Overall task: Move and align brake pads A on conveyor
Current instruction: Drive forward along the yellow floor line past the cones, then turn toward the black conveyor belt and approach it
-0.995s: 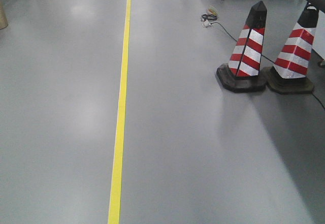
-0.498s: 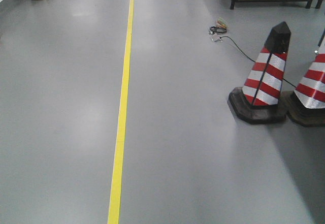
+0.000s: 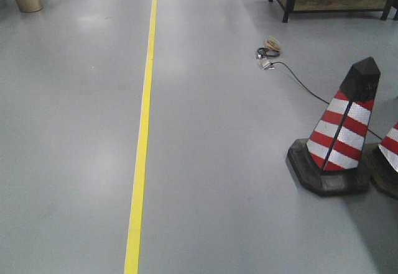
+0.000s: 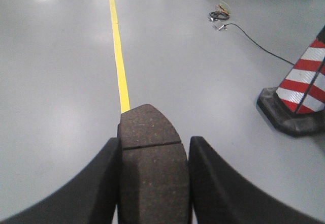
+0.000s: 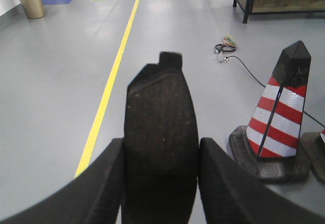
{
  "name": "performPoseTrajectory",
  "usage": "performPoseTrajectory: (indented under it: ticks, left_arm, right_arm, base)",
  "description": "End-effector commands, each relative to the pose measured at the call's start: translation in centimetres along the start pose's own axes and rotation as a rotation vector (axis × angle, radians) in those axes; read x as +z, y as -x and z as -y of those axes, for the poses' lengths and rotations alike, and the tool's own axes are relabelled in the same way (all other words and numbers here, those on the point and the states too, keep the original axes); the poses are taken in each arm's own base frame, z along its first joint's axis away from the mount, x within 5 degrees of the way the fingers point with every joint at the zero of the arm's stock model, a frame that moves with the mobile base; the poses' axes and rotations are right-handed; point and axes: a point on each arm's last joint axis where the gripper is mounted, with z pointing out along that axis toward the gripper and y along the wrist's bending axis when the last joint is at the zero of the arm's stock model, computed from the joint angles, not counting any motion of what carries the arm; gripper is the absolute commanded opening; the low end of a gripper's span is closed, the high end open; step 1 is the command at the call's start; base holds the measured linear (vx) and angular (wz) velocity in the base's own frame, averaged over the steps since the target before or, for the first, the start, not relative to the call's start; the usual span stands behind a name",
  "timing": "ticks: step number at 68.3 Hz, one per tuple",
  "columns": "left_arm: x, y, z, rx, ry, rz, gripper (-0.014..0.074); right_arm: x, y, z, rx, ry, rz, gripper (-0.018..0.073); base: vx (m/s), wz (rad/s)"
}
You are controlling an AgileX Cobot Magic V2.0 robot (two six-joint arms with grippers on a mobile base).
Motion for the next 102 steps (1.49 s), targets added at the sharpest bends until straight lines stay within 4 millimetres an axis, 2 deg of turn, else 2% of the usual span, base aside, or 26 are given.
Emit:
performPoseTrajectory:
  ticks: [1, 65, 102]
  left_arm:
    - [-0.30, 1.68, 0.15, -0.008, -0.012, 0.111, -0.0006]
    - [-0.30, 1.68, 0.15, -0.008, -0.012, 0.111, -0.0006]
    - [-0.30, 1.68, 0.15, -0.008, -0.012, 0.111, -0.0006]
  right_arm:
    - [-0.39, 1.82, -0.11, -0.013, 0.009, 0.122, -0.0010]
    - [-0.39, 1.82, -0.11, -0.013, 0.009, 0.122, -0.0010]
    - [-0.39, 1.82, -0.11, -0.013, 0.009, 0.122, -0.0010]
  base:
    - [0.67, -0.11]
    - [0.56, 0.01]
    - [0.30, -0.59]
